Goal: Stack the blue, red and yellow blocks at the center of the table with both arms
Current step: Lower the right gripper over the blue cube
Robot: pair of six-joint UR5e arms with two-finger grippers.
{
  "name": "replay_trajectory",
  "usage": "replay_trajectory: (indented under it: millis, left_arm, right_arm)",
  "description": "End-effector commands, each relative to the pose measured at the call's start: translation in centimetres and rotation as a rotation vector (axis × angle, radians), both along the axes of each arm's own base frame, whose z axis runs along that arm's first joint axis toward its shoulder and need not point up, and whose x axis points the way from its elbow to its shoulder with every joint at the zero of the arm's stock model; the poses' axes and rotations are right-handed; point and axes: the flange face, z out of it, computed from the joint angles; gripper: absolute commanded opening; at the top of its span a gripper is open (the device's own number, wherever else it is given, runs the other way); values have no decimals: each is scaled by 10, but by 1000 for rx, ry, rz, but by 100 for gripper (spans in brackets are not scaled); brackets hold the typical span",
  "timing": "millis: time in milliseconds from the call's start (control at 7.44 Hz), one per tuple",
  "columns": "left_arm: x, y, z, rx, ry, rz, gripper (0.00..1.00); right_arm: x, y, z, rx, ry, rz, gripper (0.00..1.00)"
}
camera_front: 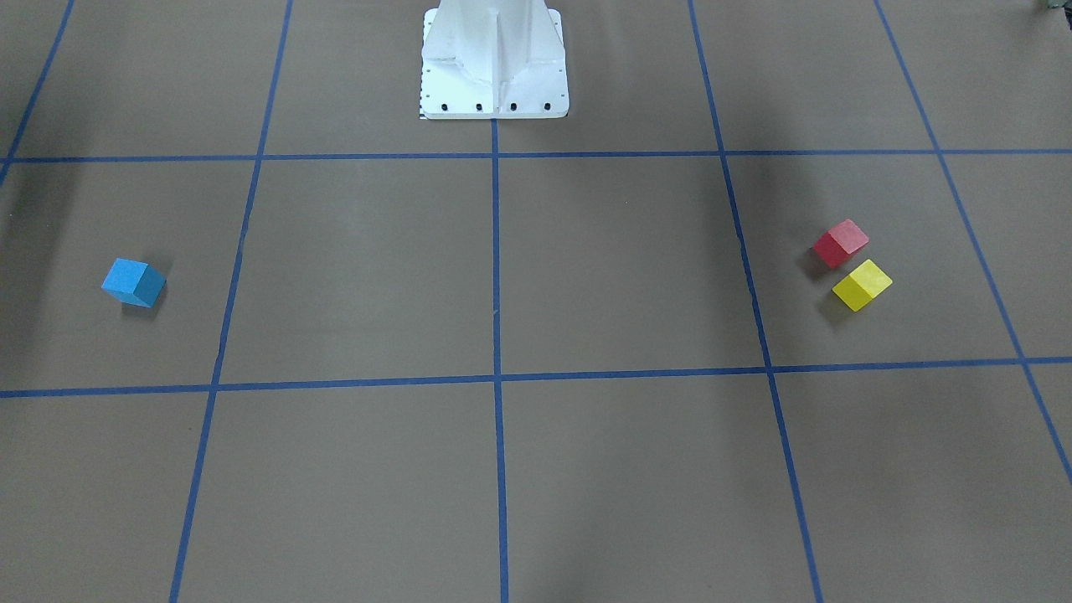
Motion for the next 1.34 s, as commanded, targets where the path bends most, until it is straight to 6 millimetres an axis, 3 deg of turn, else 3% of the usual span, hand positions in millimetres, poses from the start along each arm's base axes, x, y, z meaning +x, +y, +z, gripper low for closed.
replay_trajectory:
  millis: [0, 134, 537, 806, 940, 1209]
  left_arm:
    - [5, 9, 2, -11, 58, 4, 100]
    - [4, 13, 9, -28, 57, 2, 100]
    - [7, 12, -2, -6, 57, 6, 100]
    - [9, 10, -5, 5, 64, 8, 100]
    - [10, 5, -17, 31, 61, 10, 100]
    - [10, 0, -28, 58, 65, 13, 100]
  right_arm:
    - [-11, -22, -3, 5, -19, -20, 100]
    - [-11, -24, -6, 13, -22, -21, 100]
    - [-14, -24, -7, 16, -24, -24, 100]
    - [-31, -48, -35, 64, -19, -54, 100]
    - [-37, -53, -44, 81, -37, -62, 100]
    - [-66, -50, -50, 95, -74, -123, 100]
